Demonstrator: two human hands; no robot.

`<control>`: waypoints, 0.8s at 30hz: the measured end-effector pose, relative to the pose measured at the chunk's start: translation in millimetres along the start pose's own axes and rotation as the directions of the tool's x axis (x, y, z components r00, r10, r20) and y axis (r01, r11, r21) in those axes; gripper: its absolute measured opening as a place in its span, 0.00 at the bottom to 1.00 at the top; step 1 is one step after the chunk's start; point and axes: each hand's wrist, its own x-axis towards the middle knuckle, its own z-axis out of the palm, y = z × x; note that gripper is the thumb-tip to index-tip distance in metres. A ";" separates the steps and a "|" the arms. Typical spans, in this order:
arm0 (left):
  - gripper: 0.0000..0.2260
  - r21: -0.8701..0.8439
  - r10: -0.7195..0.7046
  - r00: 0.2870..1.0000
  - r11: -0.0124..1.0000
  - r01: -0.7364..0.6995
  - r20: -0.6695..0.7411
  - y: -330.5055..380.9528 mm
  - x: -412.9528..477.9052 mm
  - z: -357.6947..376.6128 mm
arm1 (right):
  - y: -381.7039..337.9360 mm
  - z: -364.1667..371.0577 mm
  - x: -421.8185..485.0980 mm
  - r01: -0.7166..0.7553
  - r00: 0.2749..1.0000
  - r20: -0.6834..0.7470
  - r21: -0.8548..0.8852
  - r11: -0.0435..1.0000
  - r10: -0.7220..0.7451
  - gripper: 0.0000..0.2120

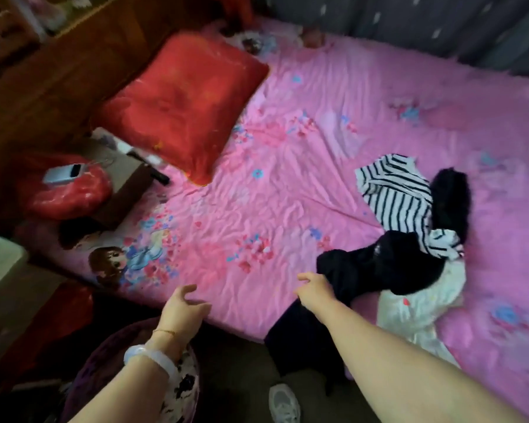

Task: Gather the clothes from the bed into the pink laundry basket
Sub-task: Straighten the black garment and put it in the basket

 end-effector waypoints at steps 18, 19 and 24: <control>0.23 0.100 0.043 0.951 0.992 -0.077 0.305 67.6 59.6 177.1 | 59.9 -88.7 98.5 -0.256 0.939 0.041 0.743 0.618 0.341 0.07; 0.23 0.102 0.044 0.952 0.992 -0.079 0.304 68.6 58.8 176.0 | 52.3 -89.4 93.7 -0.215 0.939 0.000 0.780 0.588 0.344 0.05; 0.23 -0.022 0.050 0.973 0.999 -0.046 0.225 86.6 42.7 160.0 | -8.4 -81.9 45.6 -0.143 0.990 0.127 0.920 0.365 0.068 0.18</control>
